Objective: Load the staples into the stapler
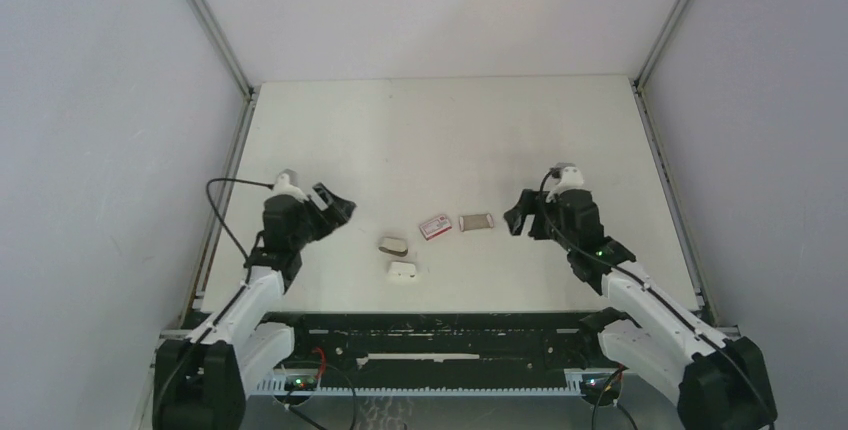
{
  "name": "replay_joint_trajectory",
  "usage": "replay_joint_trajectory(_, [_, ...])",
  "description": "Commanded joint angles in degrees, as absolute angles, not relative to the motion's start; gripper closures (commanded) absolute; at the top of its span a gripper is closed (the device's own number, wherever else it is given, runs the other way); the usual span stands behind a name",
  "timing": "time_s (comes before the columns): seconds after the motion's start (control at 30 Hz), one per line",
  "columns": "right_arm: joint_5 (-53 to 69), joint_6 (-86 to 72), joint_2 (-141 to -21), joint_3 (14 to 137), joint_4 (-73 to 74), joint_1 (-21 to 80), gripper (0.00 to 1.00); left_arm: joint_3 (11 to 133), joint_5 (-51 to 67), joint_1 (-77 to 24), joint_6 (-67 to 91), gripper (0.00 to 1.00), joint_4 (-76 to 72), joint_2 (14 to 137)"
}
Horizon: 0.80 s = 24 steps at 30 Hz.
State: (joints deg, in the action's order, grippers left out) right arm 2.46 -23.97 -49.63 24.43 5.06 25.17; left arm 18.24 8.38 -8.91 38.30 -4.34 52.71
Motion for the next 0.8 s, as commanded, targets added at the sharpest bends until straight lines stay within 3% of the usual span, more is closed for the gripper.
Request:
replay_joint_trajectory(0.0, [-3.78,-23.66,-51.83,25.81,-0.21,13.51,0.2,22.21,8.92,4.56,35.66,0.1,-12.06,52.27])
replay_joint_trajectory(0.13, [-8.1,-20.87,-49.11,22.81,-4.67,5.04,0.2,19.44,-2.4,14.42,33.97,0.06,-12.91,47.75])
replay_joint_trajectory(0.27, [-14.62,-16.58,-47.09,16.23,-15.14,3.26,0.2,14.29,-15.1,15.06,27.82,0.05,-17.54,44.46])
replay_joint_trajectory(0.53, [-14.35,-11.66,-56.26,11.43,-32.89,2.89,0.2,6.84,-20.69,8.99,14.22,0.04,-41.2,50.32])
replay_joint_trajectory(0.77, [-13.69,-10.5,-61.89,13.28,-36.7,2.84,0.19,6.64,-27.59,6.31,13.78,0.04,-45.43,53.18])
